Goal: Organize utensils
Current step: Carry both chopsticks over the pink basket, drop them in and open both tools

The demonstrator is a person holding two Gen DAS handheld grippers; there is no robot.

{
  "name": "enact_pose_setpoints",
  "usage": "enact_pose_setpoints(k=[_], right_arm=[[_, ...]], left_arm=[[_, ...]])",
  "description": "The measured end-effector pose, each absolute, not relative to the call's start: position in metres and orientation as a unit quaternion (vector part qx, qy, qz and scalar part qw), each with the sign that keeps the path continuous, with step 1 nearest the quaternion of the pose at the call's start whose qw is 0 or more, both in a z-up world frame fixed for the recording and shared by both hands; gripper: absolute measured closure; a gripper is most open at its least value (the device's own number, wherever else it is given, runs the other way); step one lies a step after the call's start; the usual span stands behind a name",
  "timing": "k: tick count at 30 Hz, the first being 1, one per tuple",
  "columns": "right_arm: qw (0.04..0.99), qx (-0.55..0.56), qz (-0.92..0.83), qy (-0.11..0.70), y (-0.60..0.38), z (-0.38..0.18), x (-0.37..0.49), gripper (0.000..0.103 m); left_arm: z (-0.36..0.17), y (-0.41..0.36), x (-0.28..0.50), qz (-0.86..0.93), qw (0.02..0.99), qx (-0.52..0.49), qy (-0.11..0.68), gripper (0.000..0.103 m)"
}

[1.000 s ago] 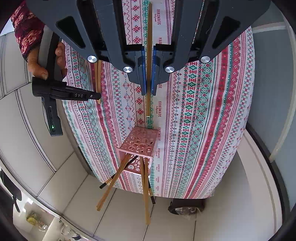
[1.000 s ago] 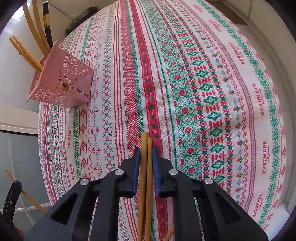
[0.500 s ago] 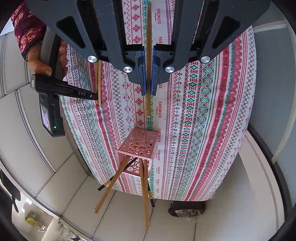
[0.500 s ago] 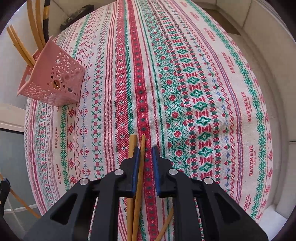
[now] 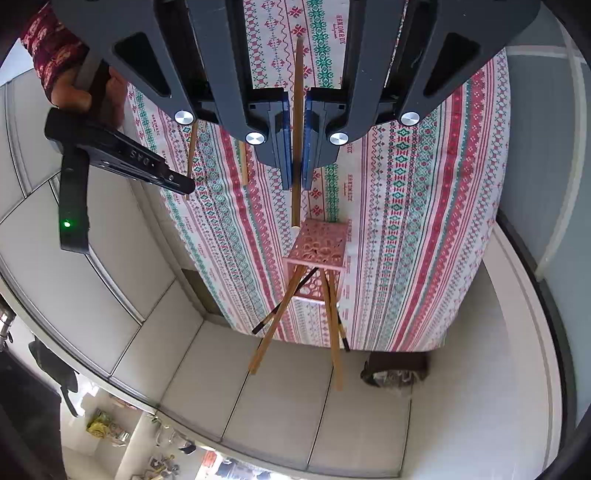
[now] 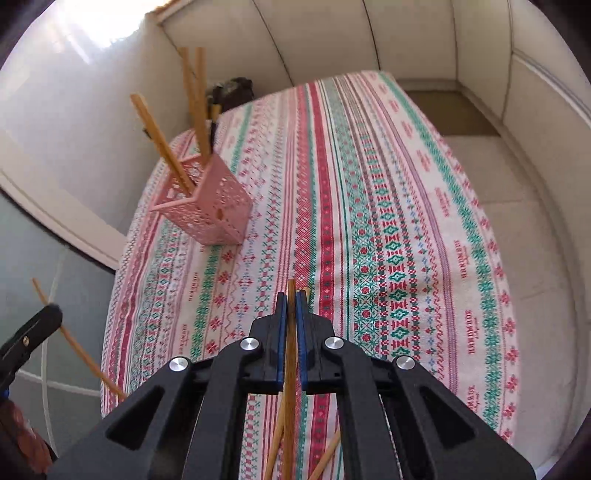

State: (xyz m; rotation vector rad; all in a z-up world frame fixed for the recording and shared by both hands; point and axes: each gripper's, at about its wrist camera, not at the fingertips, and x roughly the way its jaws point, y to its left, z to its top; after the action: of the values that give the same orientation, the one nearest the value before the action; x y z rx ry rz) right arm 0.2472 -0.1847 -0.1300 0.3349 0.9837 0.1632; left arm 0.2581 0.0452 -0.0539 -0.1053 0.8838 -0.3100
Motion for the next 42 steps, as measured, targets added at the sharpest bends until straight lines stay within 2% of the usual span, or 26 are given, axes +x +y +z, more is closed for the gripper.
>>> enact_pose_setpoints(k=[12, 21, 29, 34, 42], right_arm=[[0.896, 0.159, 0.104, 0.401, -0.205, -0.02, 0.199, 0.098], [0.905, 0.178, 0.103, 0.371, -0.214, 0.054, 0.231, 0.098], [0.924, 0.172, 0.094, 0.329, -0.214, 0.097, 0.277, 0.098], [0.931, 0.166, 0.097, 0.31, -0.207, 0.105, 0.313, 0.098], [0.928, 0.152, 0.106, 0.323, -0.177, 0.08, 0.357, 0.098]], left_arm=[[0.002, 0.025, 0.235, -0.147, 0.913, -0.023, 0.38, 0.099], [0.054, 0.03, 0.267, -0.127, 0.925, -0.012, 0.357, 0.099], [0.09, 0.017, 0.324, -0.11, 0.942, -0.002, 0.316, 0.099], [0.084, 0.012, 0.369, -0.105, 0.944, -0.006, 0.313, 0.099], [0.032, 0.031, 0.407, -0.098, 0.927, -0.045, 0.359, 0.097]])
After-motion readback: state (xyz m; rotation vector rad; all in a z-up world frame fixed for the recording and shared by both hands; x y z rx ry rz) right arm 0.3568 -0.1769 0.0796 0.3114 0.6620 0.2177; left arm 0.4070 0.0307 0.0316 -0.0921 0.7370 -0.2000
